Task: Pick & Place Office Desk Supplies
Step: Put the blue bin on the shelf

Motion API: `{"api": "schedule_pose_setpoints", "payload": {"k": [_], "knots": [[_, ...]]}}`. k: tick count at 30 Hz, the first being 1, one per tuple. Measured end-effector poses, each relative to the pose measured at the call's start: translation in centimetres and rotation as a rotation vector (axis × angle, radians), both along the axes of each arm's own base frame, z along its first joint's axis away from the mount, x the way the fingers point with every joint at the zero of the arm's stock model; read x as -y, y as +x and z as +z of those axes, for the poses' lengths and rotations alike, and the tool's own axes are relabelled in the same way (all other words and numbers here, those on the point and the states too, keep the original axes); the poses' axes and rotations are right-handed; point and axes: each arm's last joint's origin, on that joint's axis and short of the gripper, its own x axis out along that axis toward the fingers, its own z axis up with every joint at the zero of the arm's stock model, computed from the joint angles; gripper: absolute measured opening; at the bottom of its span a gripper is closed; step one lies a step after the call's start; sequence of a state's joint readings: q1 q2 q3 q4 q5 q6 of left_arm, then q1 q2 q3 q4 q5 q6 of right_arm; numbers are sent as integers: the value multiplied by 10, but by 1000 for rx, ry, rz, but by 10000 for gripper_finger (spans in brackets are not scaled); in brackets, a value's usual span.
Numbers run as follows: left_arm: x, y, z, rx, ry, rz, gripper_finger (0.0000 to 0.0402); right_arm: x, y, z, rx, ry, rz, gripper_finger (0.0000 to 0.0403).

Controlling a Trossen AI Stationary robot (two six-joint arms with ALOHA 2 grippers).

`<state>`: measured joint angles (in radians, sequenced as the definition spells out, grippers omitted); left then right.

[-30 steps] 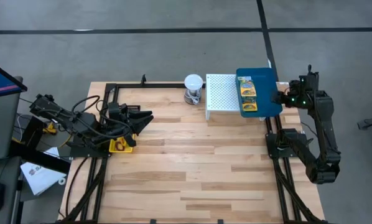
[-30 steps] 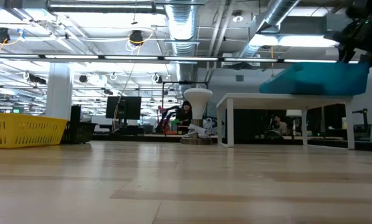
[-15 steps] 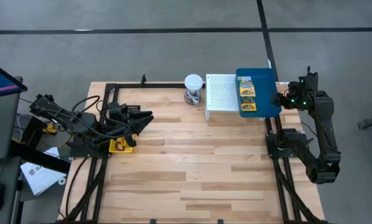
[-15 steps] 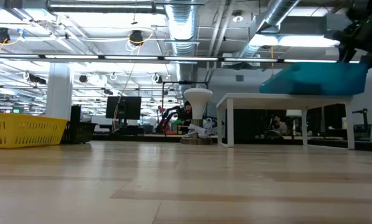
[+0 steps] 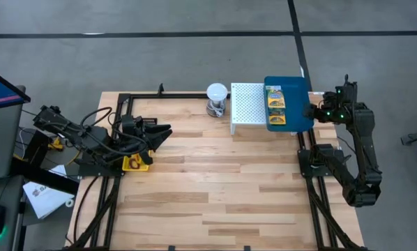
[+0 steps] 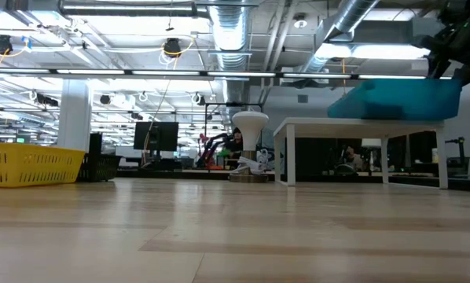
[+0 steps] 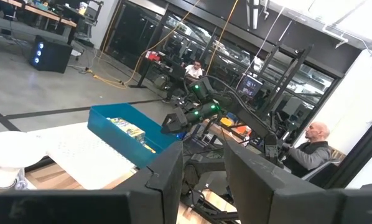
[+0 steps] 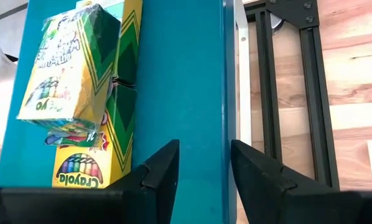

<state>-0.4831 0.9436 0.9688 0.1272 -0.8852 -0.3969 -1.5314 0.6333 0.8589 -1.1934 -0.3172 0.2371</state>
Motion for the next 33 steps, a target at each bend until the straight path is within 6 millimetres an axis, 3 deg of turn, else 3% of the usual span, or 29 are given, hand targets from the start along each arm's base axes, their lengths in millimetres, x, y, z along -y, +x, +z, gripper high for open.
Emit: {"api": "schedule_pose_setpoints", "payload": {"k": [10, 22, 27, 33], "knots": [[0, 0, 0, 0, 0, 0, 113, -1, -1, 5, -4, -59, -22, 143], [0, 0, 0, 0, 0, 0, 113, -12, -3, 33, -43, -241, -65, 143], [0, 0, 0, 0, 0, 0, 113, -27, -2, 51, 13, -346, -24, 143], [0, 0, 0, 0, 0, -2, 113, -59, -1, 68, 85, -414, 23, 142]]}}
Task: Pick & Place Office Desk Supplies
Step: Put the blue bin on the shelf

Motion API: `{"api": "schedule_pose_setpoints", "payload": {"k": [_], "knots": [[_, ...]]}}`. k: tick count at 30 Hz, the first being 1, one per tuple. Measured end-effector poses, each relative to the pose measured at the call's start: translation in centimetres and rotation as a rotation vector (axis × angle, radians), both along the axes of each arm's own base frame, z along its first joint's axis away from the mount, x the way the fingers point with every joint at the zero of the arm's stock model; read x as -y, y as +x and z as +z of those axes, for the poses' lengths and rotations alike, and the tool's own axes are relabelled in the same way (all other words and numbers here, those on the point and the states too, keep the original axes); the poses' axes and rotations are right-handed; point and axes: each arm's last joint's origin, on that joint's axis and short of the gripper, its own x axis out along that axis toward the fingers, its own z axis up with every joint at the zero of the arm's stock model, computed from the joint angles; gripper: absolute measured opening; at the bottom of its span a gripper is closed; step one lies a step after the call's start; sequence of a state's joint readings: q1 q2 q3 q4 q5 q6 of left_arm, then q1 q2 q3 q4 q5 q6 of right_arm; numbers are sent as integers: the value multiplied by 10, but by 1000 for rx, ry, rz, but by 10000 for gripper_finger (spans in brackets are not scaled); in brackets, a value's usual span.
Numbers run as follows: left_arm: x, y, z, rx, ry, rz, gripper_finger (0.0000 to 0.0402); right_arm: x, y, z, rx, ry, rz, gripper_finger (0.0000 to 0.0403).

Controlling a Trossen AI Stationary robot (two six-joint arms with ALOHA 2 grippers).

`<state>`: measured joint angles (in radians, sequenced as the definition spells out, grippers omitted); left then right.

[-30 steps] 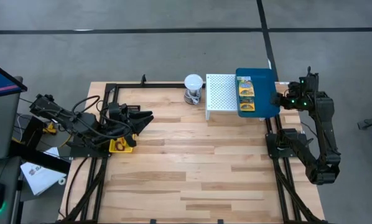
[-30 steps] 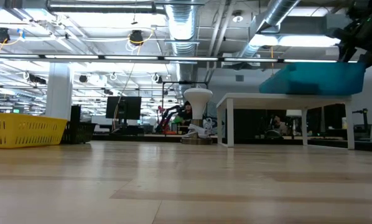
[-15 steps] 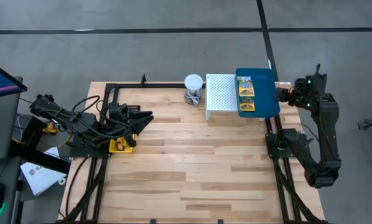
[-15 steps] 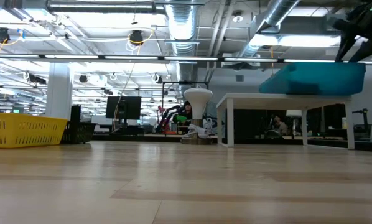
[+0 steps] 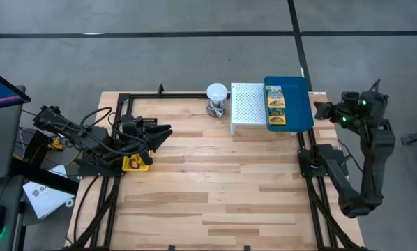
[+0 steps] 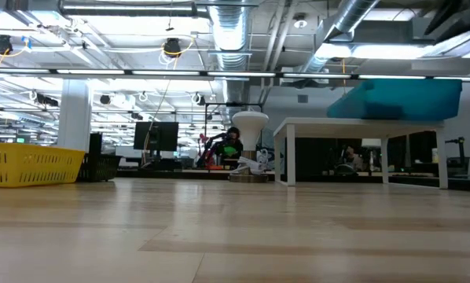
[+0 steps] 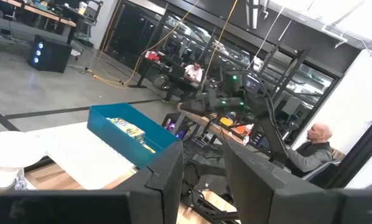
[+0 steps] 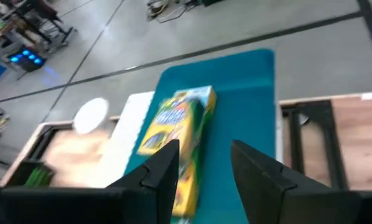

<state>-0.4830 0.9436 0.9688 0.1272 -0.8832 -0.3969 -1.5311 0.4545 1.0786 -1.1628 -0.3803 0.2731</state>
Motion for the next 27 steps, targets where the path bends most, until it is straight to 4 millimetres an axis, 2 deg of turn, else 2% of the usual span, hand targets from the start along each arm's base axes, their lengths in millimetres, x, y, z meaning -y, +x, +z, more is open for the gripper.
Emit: {"api": "schedule_pose_setpoints", "payload": {"k": [6, 11, 15, 19, 27], "knots": [[0, 0, 0, 1, 2, -18, 113, -48, 0, 8, 48, 19, 47, 125], [0, 0, 0, 1, 2, -18, 113, -80, 0, -1, 43, 130, 28, 94], [1, 0, 0, 3, 0, -25, 113, -87, 3, -7, 111, 123, 59, 49], [1, 0, 0, 8, -6, -40, 113, -79, 7, -11, 129, 143, 95, 6], [2, 2, -1, 13, -18, -53, 113, -64, 12, -27, 170, 191, 129, 2]]}}
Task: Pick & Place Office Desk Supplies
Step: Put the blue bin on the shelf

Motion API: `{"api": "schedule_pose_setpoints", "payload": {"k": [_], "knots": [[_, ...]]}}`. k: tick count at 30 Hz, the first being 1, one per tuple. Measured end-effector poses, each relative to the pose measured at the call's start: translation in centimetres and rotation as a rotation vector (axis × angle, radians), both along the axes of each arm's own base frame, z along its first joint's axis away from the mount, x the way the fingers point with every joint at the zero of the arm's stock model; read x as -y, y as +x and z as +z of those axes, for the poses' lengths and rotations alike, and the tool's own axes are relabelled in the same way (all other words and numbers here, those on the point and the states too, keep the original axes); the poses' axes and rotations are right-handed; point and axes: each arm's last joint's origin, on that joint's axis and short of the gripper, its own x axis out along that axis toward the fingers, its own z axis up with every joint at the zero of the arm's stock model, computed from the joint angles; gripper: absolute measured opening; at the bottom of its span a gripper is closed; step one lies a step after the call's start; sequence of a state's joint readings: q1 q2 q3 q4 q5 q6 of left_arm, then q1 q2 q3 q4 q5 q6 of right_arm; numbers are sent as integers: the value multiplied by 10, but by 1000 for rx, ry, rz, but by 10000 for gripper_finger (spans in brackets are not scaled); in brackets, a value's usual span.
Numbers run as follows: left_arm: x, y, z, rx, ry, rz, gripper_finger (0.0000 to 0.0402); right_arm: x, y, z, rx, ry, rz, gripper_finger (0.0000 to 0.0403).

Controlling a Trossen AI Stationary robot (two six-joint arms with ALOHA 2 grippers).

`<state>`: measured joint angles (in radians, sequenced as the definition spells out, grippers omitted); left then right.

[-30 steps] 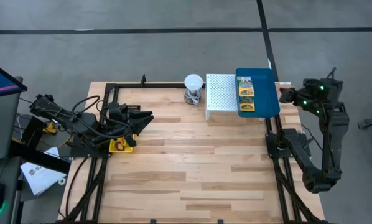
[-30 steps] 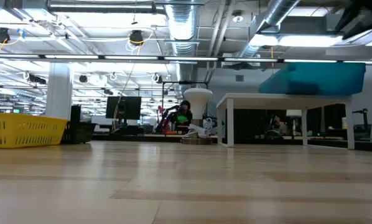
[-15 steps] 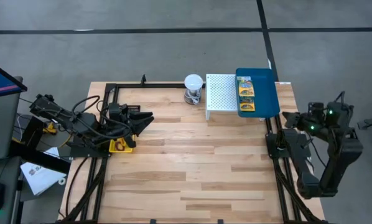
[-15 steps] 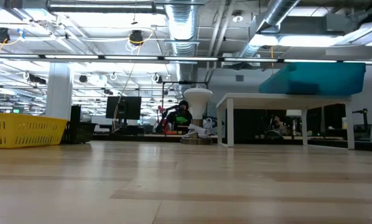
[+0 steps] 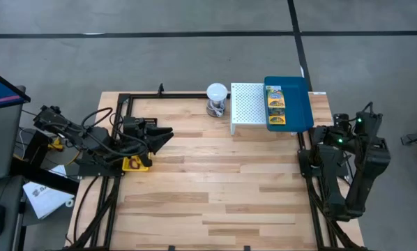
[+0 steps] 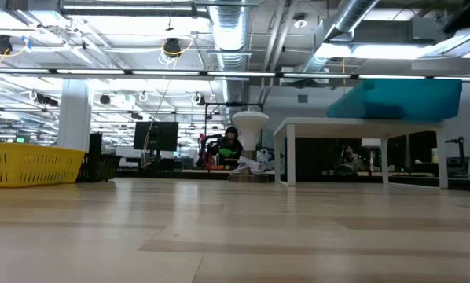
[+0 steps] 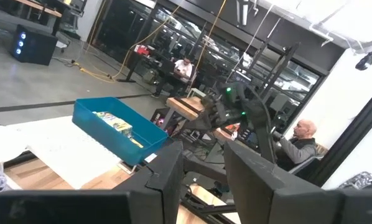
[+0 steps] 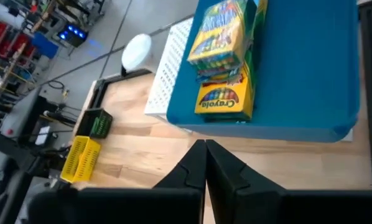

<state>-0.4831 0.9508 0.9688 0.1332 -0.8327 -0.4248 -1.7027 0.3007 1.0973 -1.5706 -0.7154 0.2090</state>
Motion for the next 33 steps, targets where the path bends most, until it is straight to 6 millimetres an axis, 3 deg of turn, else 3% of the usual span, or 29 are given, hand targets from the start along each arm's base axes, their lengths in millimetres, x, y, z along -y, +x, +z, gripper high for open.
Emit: {"api": "schedule_pose_setpoints", "payload": {"k": [7, 16, 25, 33], "knots": [[1, 1, -1, 3, -9, -3, 113, 18, -2, -9, 2, 63, 113, 1], [1, 2, -1, 8, -28, -4, 113, 56, 0, -5, -60, 165, 453, 0], [1, 3, -2, 1, -32, 30, 113, 52, 9, -6, -70, 253, 799, 0], [-1, 3, -3, -5, -28, 68, 113, 58, 20, -18, -321, 345, 793, 0]]}}
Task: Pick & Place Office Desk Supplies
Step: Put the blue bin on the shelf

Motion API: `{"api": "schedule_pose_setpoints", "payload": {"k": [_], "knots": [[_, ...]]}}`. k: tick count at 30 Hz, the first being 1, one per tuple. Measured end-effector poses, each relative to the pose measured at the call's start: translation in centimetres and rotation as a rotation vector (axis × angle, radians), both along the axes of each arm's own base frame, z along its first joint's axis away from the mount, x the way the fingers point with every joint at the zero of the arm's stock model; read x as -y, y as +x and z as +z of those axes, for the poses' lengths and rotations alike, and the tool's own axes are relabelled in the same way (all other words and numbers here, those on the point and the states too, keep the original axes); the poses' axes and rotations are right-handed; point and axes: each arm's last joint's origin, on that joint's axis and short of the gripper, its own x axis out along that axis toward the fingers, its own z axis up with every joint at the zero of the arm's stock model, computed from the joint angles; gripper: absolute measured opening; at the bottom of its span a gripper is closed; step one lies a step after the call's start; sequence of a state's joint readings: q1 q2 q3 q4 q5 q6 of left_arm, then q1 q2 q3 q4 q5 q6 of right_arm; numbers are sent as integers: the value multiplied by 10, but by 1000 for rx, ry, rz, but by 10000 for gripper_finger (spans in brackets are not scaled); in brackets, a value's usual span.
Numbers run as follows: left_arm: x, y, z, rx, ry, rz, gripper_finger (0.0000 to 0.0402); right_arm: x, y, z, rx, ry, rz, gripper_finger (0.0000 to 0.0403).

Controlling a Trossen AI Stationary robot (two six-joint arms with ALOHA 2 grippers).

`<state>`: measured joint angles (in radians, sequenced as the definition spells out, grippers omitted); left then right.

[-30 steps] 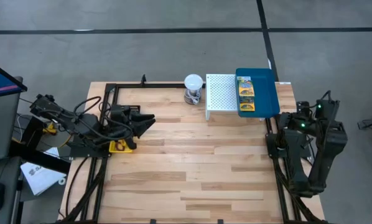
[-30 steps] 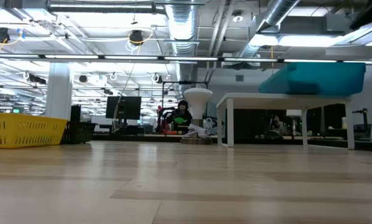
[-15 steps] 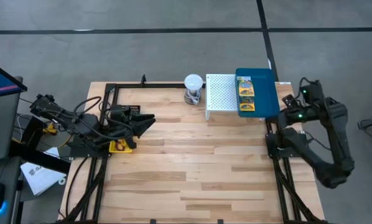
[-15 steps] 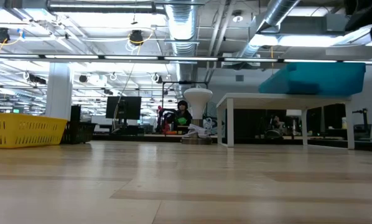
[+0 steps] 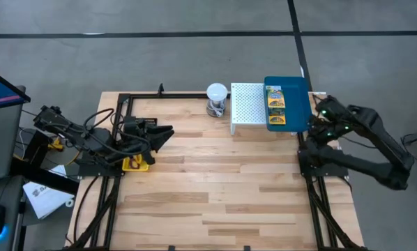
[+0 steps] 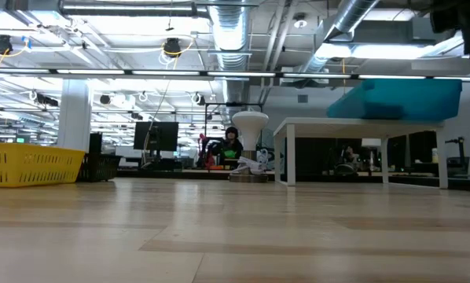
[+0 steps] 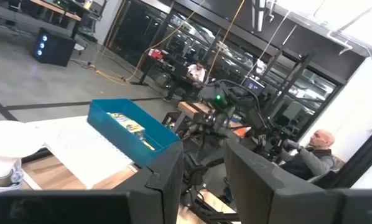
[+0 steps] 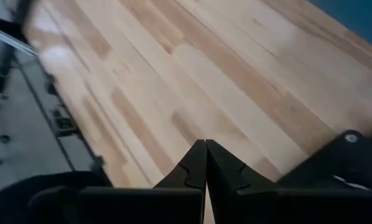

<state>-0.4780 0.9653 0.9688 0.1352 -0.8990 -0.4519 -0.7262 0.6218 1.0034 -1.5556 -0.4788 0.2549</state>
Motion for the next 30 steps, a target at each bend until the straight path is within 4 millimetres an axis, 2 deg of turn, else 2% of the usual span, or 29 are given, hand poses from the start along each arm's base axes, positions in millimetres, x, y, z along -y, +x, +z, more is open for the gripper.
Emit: {"api": "schedule_pose_setpoints", "payload": {"k": [5, 13, 30], "knots": [[-2, 1, 0, 0, 1, 9, 113, 12, 20, -14, -45, -25, 30, 0], [-2, 1, 0, 0, -1, 9, 113, 26, 40, -20, -89, -97, 20, 0], [-2, 1, 0, 1, -1, 8, 113, 33, 44, -20, -150, -194, -68, 0]]}}
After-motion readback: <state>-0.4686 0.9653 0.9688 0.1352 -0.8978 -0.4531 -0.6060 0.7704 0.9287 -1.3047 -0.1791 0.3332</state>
